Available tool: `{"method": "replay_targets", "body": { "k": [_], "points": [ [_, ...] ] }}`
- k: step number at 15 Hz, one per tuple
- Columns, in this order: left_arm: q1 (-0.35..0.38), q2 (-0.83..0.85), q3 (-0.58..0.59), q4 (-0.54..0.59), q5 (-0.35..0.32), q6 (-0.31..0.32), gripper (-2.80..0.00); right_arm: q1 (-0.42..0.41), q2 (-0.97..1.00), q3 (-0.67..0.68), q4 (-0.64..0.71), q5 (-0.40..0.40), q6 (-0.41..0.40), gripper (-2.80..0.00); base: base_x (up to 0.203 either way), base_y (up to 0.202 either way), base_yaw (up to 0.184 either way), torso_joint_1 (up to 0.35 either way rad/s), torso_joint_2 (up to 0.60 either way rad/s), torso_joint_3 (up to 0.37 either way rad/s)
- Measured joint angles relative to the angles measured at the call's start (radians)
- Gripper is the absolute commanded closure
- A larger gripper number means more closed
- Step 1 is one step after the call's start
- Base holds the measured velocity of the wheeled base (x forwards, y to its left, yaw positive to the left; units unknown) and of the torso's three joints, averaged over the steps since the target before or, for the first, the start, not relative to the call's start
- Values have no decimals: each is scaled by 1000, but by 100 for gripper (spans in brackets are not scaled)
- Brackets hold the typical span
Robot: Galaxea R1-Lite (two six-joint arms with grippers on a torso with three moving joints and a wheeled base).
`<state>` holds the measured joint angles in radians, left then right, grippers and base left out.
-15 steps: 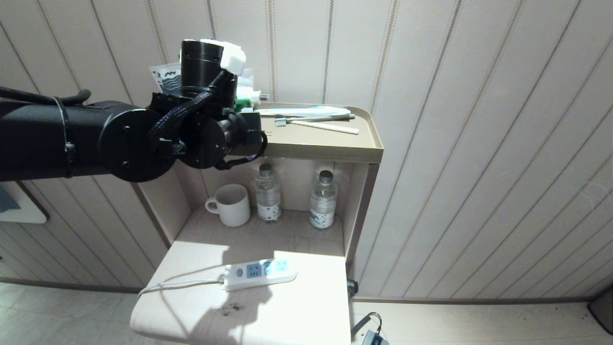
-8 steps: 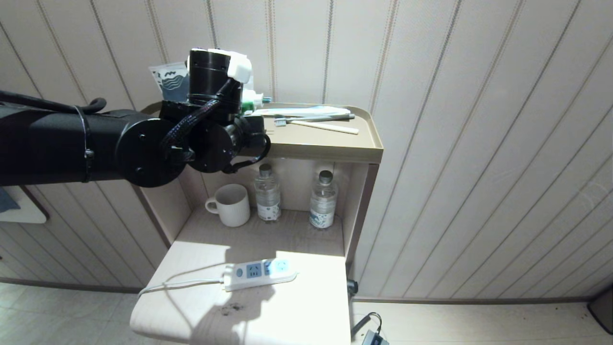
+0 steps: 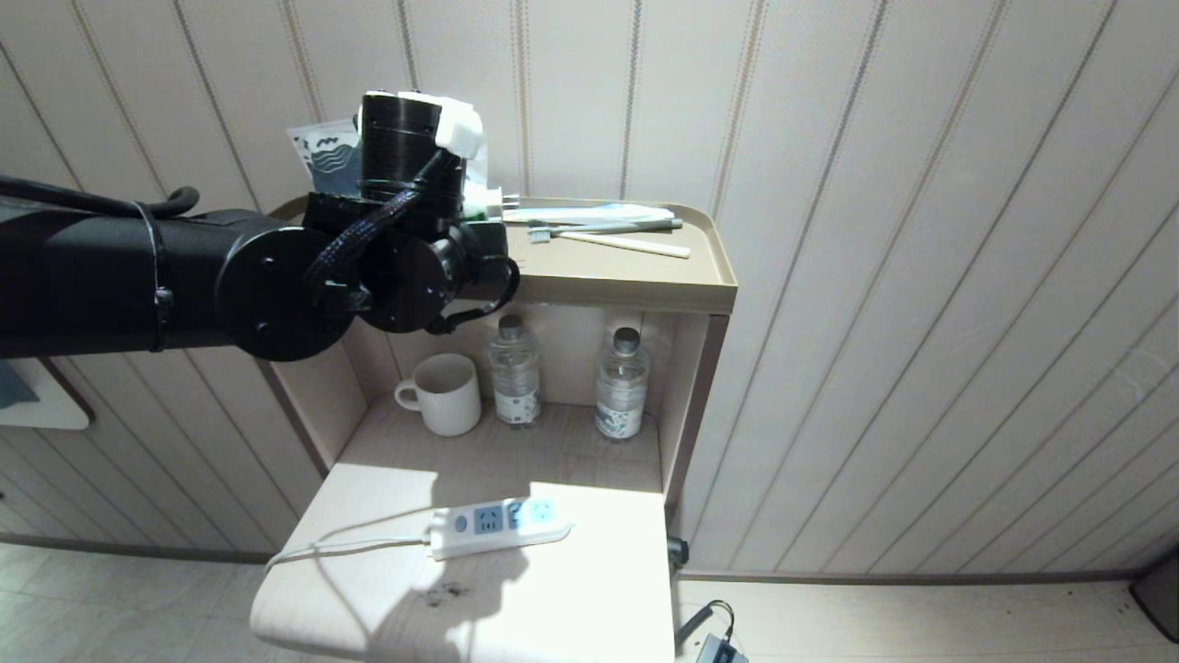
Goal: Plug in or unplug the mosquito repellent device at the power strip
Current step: Insert the plug into the socket
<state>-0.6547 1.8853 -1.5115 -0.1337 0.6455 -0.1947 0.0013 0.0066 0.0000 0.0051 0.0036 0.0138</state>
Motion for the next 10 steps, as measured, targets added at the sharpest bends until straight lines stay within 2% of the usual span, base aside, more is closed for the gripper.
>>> {"method": "replay_targets", "body": {
  "k": [10],
  "points": [
    [-21,-134,131,16,-15,8,-280,0,0,0,0,0,0,0,0,0,0,0,0,0]
  ]
}}
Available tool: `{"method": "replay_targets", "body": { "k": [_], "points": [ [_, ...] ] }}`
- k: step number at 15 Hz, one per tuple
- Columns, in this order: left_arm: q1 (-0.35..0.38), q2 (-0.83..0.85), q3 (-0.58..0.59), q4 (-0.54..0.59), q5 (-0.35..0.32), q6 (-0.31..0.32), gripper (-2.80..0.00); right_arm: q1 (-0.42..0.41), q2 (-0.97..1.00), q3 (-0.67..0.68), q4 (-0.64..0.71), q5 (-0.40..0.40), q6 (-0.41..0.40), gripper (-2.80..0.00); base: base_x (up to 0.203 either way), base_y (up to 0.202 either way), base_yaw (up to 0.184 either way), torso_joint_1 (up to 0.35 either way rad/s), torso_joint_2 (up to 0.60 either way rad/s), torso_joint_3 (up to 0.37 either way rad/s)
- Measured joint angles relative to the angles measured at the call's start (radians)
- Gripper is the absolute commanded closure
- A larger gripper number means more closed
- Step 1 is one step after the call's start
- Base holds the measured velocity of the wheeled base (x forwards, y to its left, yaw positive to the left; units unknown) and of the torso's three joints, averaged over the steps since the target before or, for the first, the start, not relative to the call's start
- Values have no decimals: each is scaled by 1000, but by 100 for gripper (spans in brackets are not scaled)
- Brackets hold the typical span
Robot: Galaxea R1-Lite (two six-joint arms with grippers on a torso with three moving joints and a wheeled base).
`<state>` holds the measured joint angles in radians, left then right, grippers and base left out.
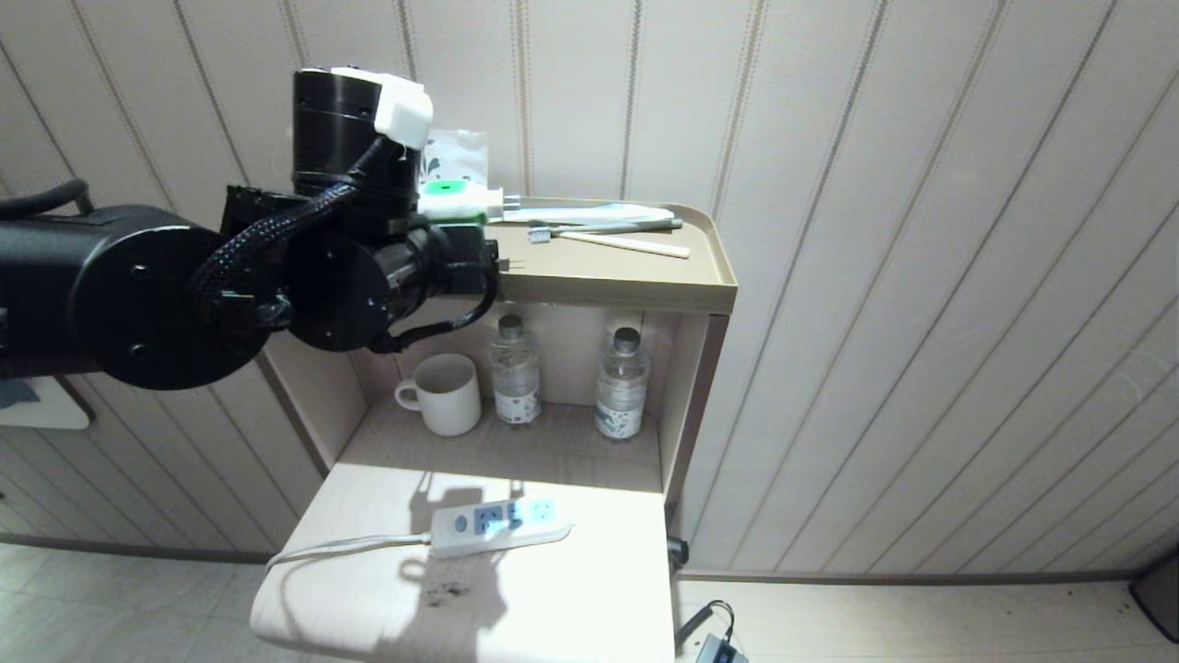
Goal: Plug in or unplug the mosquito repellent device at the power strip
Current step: Insert the plug into the socket
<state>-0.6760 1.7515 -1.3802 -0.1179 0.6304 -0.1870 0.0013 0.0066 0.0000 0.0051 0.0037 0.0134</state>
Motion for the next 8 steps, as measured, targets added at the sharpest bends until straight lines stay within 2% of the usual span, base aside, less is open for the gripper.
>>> {"method": "replay_targets", "body": {
  "k": [5,8],
  "points": [
    [-18,-50,65,-8,-3,-1,-280,0,0,0,0,-1,0,0,0,0,0,0,0,0],
    [-61,-98,129,-4,-50,-2,-280,0,0,0,0,-1,0,0,0,0,0,0,0,0]
  ]
}}
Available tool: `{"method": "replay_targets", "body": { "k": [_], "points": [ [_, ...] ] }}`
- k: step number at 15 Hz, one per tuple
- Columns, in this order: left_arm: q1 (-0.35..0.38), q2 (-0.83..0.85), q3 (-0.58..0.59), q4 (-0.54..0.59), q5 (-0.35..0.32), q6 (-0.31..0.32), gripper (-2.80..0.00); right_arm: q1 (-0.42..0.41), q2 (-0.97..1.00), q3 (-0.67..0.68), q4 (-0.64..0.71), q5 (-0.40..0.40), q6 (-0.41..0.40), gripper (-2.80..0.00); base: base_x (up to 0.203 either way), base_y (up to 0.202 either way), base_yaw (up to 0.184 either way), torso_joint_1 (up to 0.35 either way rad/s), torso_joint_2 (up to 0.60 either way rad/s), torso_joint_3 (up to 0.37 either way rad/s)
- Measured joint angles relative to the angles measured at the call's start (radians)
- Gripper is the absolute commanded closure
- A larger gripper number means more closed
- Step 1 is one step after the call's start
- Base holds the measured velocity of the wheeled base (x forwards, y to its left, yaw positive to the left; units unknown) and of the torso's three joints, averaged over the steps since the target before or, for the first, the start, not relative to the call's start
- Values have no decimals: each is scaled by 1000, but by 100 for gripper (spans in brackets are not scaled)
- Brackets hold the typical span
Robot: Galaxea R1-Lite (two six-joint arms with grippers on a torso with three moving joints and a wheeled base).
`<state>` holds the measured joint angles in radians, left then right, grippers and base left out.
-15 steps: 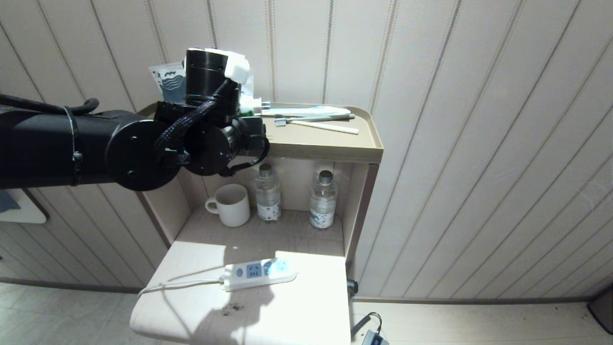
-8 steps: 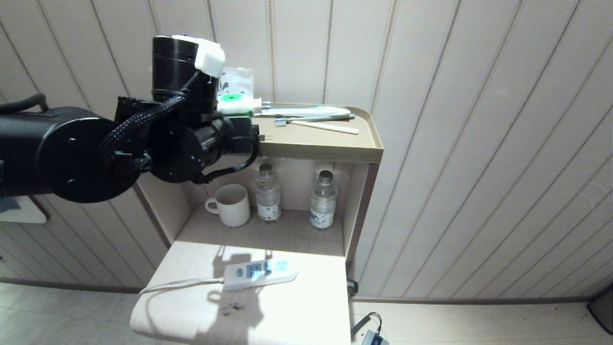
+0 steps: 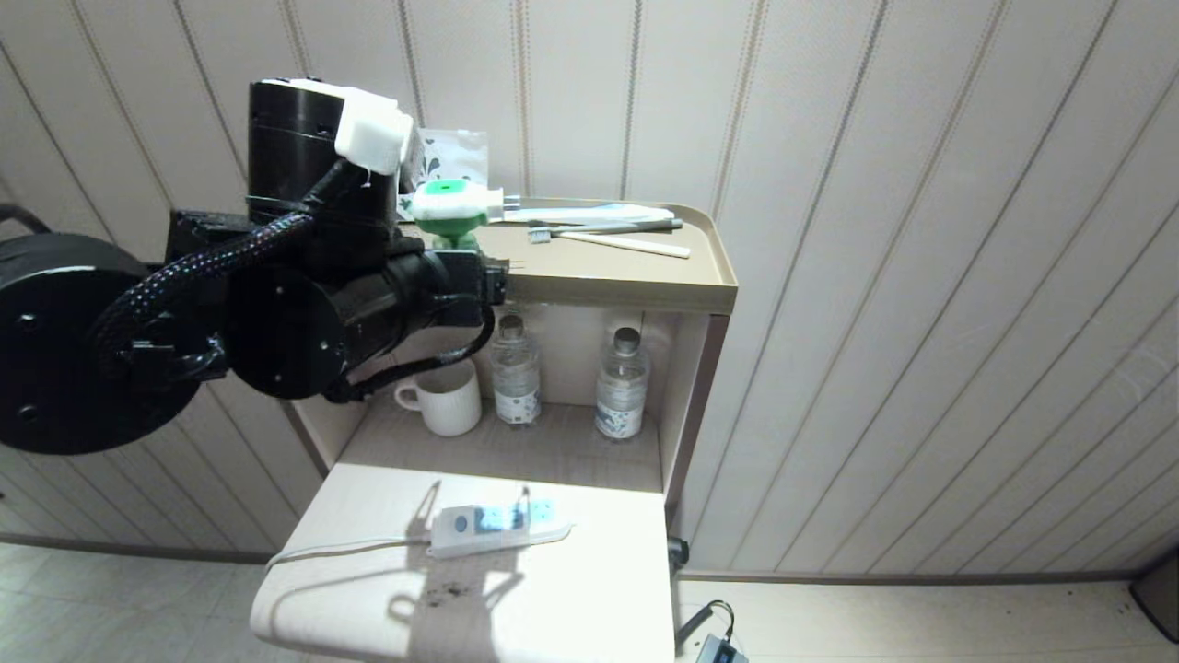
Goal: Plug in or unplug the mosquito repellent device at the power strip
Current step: Insert the plug into the socket
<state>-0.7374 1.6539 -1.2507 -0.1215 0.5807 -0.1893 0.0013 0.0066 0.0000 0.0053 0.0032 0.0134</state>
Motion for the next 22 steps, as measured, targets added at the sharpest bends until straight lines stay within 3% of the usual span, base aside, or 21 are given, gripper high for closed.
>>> {"method": "replay_targets", "body": {
  "k": [2,3,7,11,16,20,22],
  "points": [
    [-25,-41,38,4,-20,0,-280,0,0,0,0,0,0,0,0,0,0,0,0,0],
    [-30,-66,58,4,-23,1,0,0,0,0,0,1,0,0,0,0,0,0,0,0],
    [-36,-218,157,26,-50,7,0,0,0,0,0,0,0,0,0,0,0,0,0,0],
    [-38,-354,117,200,-174,93,0,0,0,0,0,0,0,0,0,0,0,0,0,0],
    [-65,-262,-168,458,-289,176,0,0,0,0,0,0,0,0,0,0,0,0,0,0],
    [-82,-54,-480,676,-293,256,0,0,0,0,0,0,0,0,0,0,0,0,0,0],
    [-79,52,-550,724,-256,302,0,0,0,0,0,0,0,0,0,0,0,0,0,0]
  ]
}}
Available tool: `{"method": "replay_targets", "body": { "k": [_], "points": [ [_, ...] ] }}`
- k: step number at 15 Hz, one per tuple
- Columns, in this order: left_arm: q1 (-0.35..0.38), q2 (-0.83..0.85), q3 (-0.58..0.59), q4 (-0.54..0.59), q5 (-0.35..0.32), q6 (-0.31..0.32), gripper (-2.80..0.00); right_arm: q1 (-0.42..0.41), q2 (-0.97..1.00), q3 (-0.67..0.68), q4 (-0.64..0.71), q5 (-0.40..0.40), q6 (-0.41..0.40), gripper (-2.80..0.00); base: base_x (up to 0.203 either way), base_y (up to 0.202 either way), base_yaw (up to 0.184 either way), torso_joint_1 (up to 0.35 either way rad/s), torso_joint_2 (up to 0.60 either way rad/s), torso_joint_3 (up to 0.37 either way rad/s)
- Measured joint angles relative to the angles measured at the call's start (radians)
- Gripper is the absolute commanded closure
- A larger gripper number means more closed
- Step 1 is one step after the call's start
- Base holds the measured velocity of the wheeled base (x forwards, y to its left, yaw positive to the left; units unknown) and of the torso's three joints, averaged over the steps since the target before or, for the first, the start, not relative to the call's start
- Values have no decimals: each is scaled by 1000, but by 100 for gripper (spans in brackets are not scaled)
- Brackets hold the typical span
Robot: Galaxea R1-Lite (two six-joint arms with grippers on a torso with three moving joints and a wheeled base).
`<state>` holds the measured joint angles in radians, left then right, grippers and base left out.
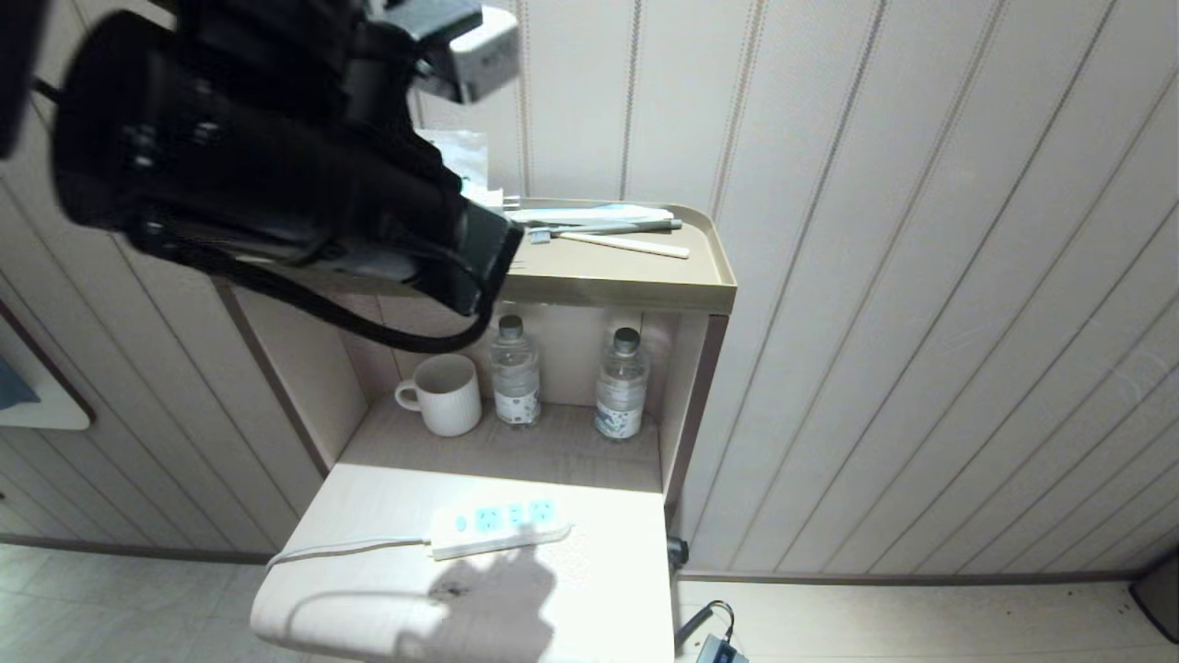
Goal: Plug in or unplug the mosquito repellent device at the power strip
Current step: Insert the plug into the socket
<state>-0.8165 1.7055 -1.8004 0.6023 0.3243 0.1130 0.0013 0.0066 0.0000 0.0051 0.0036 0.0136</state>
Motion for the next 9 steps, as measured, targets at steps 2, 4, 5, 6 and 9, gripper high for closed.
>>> {"method": "replay_targets", "body": {
  "k": [2,4,5,6,9],
  "points": [
    [18,85,-30,2,82,26,0,0,0,0,0,0,0,0,0,0,0,0,0,0],
    [30,142,-65,-14,108,35,0,0,0,0,0,0,0,0,0,0,0,0,0,0],
    [36,161,-84,-30,110,44,0,0,0,0,0,0,0,0,0,0,0,0,0,0],
    [42,177,-99,-59,111,65,0,0,0,0,0,0,0,0,0,0,0,0,0,0],
    [48,198,-114,-171,117,122,0,0,0,0,0,0,0,0,0,0,0,0,0,0]
  ]
}}
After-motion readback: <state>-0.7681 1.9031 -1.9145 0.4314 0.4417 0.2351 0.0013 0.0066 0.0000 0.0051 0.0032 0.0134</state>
